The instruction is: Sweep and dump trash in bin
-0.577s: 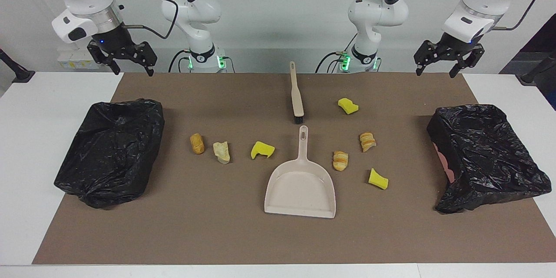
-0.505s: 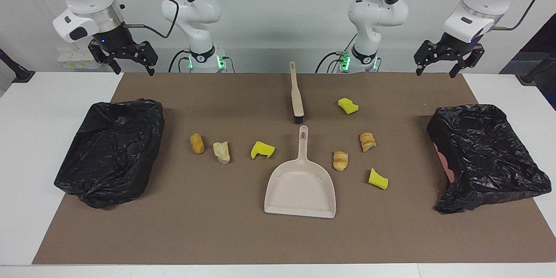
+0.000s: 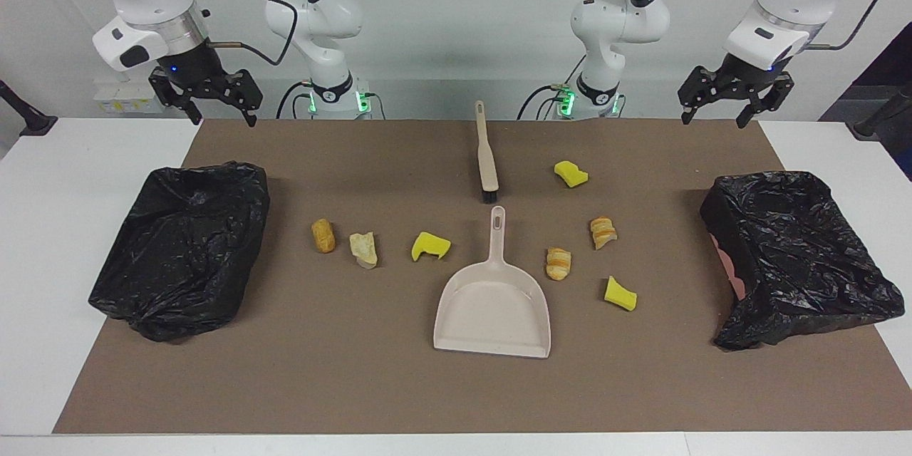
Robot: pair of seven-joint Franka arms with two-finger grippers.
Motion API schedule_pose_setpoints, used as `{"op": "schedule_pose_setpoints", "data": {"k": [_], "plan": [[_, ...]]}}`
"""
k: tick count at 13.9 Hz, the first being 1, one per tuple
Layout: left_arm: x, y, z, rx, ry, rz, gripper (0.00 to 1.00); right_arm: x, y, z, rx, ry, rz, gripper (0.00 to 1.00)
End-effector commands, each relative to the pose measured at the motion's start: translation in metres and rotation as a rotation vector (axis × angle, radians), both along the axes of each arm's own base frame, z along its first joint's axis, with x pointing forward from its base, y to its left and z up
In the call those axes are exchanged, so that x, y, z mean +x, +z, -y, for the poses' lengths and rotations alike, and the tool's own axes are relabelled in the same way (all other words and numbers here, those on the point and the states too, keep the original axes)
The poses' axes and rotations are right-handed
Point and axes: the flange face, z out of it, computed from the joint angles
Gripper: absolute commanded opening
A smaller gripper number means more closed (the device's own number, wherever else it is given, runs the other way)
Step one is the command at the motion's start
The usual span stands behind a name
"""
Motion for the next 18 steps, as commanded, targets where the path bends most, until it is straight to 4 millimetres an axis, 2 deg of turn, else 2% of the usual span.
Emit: {"op": "schedule_pose_setpoints", "data": {"k": [1,5,8,9,11,14,16,18], "plan": [[-0.007,-0.001,0.006,-0.017,-0.010,-0.001,1.00,-0.007,0.001,0.000,0.013,-0.003,0.009,1.00],[-0.011,-0.003,0.013,-0.015,-0.016,-0.008,1.00,-0.012,0.003,-0.006,0.011,0.013,-0.002,1.00],[-0.017,-0.005,0.038,-0.012,-0.021,-0.009,1.00,-0.008,0.002,-0.030,0.008,0.057,0.004,1.00],[-0.023,-0.010,0.048,-0.009,-0.013,-0.013,1.00,-0.007,-0.001,-0.043,0.007,0.080,0.001,1.00],[-0.042,-0.017,0.071,0.004,-0.017,-0.028,1.00,0.003,-0.012,-0.055,0.007,0.100,-0.016,1.00],[-0.079,-0.040,0.120,0.032,-0.024,-0.011,1.00,0.019,-0.035,-0.111,0.019,0.143,-0.014,1.00],[-0.104,-0.061,0.147,0.050,-0.051,-0.013,1.00,0.034,-0.066,-0.146,0.024,0.175,-0.026,1.00],[-0.136,-0.082,0.170,0.039,-0.052,-0.011,1.00,0.043,-0.091,-0.193,0.034,0.224,-0.013,1.00]]}}
